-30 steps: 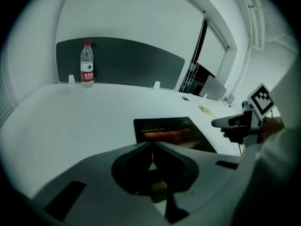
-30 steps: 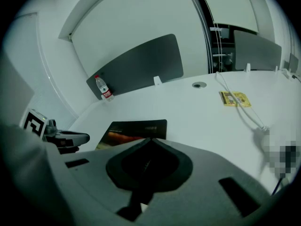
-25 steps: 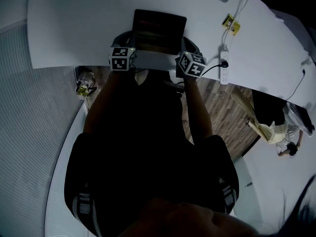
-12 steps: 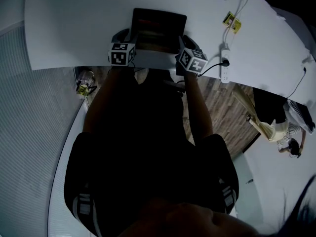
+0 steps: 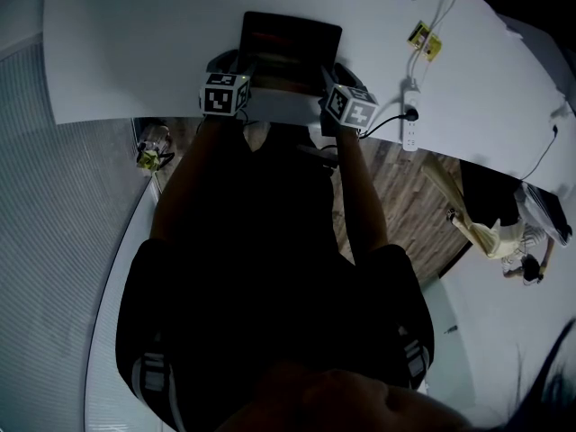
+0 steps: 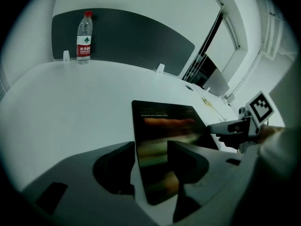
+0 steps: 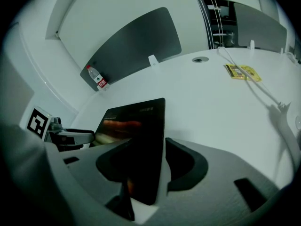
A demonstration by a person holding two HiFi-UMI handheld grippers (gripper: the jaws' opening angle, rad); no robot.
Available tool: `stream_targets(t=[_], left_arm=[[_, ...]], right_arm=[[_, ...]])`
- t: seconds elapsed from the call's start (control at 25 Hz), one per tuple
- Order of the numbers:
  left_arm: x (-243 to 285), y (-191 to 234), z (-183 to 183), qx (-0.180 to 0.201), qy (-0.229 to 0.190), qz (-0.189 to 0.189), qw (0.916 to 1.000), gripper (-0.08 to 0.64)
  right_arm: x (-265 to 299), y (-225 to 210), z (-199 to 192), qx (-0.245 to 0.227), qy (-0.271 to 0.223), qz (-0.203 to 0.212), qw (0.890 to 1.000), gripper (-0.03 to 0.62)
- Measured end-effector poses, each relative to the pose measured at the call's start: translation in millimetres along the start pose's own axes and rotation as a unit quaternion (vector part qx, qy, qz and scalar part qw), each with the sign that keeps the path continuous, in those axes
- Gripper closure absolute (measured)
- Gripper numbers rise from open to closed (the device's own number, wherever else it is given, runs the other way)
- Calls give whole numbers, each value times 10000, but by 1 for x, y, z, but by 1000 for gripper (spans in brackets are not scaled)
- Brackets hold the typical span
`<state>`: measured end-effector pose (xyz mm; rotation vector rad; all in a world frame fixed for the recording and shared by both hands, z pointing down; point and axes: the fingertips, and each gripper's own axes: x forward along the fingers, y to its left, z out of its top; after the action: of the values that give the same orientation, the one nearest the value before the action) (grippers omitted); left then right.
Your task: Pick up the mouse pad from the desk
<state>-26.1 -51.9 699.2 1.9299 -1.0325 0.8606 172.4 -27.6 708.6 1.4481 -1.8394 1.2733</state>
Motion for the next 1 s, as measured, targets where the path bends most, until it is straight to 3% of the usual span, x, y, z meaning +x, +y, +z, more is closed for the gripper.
stream_targets(t=[0.24, 1.0], left_arm=[[0, -6, -1, 6, 65, -69, 10000, 330], [2, -9, 0, -108, 29, -183, 9998, 316]], right_arm=[[0, 1, 0, 35, 29, -1, 10000, 416], [5, 7, -2, 220, 83, -5, 9997, 416]])
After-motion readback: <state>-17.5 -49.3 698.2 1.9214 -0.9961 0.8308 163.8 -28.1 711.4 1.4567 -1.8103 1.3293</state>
